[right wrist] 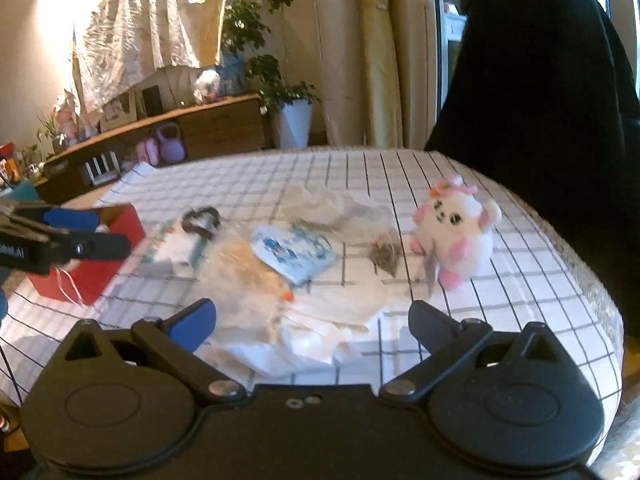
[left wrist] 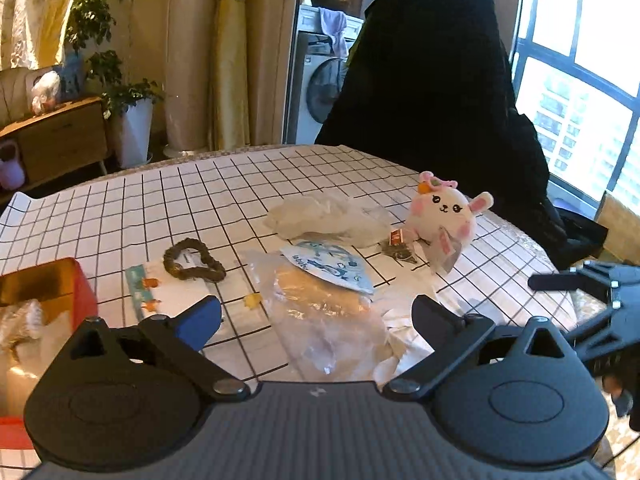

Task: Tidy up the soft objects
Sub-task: 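Open the left tool over the tin and withdraw it to the table, then grasp the blue-printed face mask with the left tool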

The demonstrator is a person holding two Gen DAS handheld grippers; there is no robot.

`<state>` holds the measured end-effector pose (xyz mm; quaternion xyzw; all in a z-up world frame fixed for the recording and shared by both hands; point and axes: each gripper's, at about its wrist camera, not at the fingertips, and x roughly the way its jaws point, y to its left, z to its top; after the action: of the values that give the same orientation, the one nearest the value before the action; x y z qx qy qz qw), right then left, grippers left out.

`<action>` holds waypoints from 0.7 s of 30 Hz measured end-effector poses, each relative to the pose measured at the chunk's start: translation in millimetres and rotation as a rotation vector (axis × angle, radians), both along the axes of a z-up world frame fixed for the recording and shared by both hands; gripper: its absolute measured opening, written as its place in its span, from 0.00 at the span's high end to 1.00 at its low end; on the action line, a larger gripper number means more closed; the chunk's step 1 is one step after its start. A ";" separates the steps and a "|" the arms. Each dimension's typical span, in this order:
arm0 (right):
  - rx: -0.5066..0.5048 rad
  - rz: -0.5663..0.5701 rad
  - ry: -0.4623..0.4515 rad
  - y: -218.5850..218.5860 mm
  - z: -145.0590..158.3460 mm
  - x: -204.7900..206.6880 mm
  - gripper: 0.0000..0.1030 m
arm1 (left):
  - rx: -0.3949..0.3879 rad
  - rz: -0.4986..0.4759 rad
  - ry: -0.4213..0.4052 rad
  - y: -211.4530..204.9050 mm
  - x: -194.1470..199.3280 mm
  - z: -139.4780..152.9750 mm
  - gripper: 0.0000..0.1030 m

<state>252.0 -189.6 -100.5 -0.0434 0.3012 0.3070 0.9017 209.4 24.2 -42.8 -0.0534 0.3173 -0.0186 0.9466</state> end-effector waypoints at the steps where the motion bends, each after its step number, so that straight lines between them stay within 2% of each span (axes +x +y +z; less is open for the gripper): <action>1: -0.008 0.013 0.009 1.2 -5.0 1.6 0.01 | 0.000 -0.001 0.001 -1.5 3.8 -2.8 0.01; 14: -0.112 0.168 0.042 32.3 -43.1 21.9 0.02 | 0.073 0.032 0.046 -23.6 69.3 -33.6 0.01; 17: -0.133 0.205 0.039 39.8 -48.0 26.4 0.02 | 0.095 0.007 0.065 -29.8 87.9 -40.4 0.01; 19: -0.145 0.229 0.037 44.7 -50.4 29.3 0.02 | 0.115 -0.051 0.079 -36.8 98.2 -46.0 0.01; 21: -0.148 0.250 0.039 48.0 -52.4 31.2 0.02 | 0.169 -0.102 0.079 -47.0 104.3 -52.1 0.01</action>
<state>283.1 -141.7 -152.9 -0.1409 0.3328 0.3944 0.8449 313.6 -22.8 -94.9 0.0423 0.3572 -0.0376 0.9323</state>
